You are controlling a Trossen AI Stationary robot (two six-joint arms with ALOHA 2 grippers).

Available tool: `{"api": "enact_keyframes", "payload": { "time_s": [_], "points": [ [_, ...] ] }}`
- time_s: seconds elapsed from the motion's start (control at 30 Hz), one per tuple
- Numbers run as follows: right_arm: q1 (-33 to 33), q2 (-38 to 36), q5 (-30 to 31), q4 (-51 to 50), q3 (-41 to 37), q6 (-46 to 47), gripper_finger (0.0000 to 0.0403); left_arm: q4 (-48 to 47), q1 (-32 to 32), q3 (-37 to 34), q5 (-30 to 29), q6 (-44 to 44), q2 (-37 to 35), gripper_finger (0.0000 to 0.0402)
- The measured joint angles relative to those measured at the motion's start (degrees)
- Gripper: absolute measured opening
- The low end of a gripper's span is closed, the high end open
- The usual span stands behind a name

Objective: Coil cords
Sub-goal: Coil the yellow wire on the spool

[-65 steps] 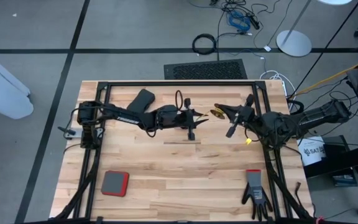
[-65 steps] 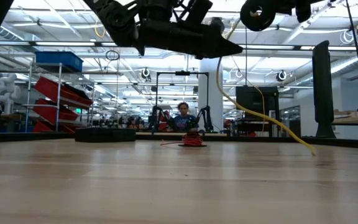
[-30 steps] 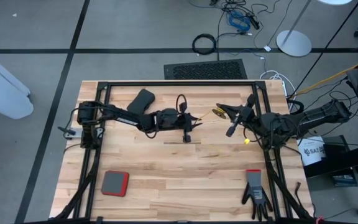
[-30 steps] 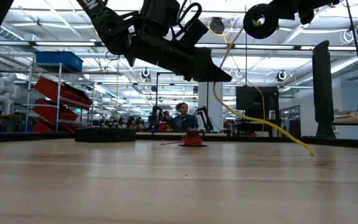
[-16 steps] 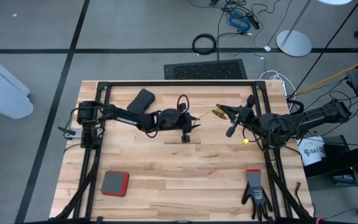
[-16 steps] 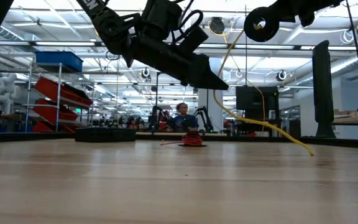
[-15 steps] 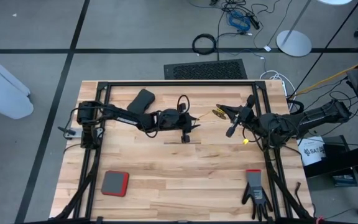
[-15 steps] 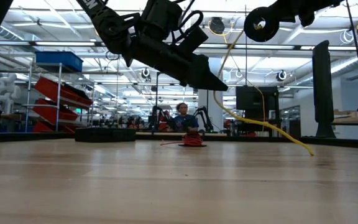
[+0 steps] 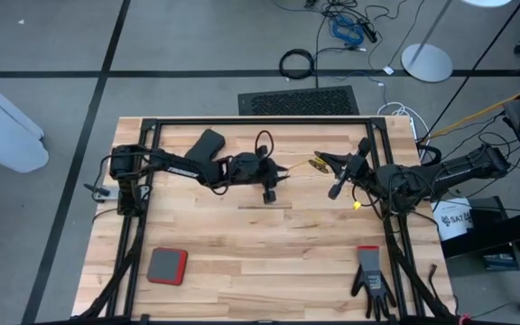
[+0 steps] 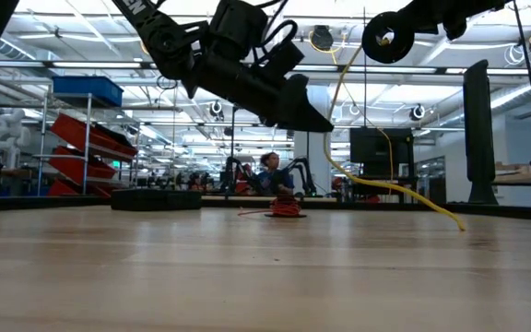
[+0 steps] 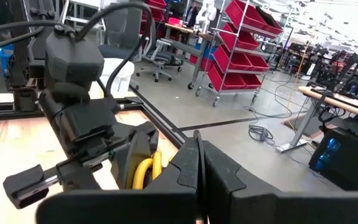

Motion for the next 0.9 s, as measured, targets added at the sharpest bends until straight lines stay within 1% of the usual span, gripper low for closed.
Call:
{"api": "enact_keyframes", "payload": {
  "time_s": [0.13, 0.53, 0.63, 0.77, 0.83, 0.9],
  "points": [
    [0.00, 0.00, -0.01, 0.07, 0.00, -0.12, 0.0000, 2.59, -0.16, 0.01, -1.18, -1.11, 0.24, 0.0099],
    [0.00, 0.00, -0.26, 1.89, -0.02, -0.12, 0.0000, 4.98, -0.22, 0.01, -4.44, -2.91, 1.45, 0.0094],
    [0.00, 0.02, -0.33, 1.90, -0.02, -0.09, 0.0000, 5.54, -0.22, 0.01, -5.46, -2.88, 2.21, 0.0072],
    [0.00, 0.02, -0.43, 1.92, -0.02, 0.08, 0.0000, 8.15, -0.23, 0.01, -5.02, -2.53, 3.02, 0.0026],
    [0.00, 0.02, -0.49, 1.99, -0.02, 0.07, 0.0000, 8.77, -0.33, 0.01, -4.81, -2.14, 3.02, 0.0013],
    [0.00, 0.02, -0.52, 2.04, -0.02, 0.08, 0.0000, 8.88, -0.33, 0.01, -4.73, -1.44, 3.02, 0.0009]
  ]
}}
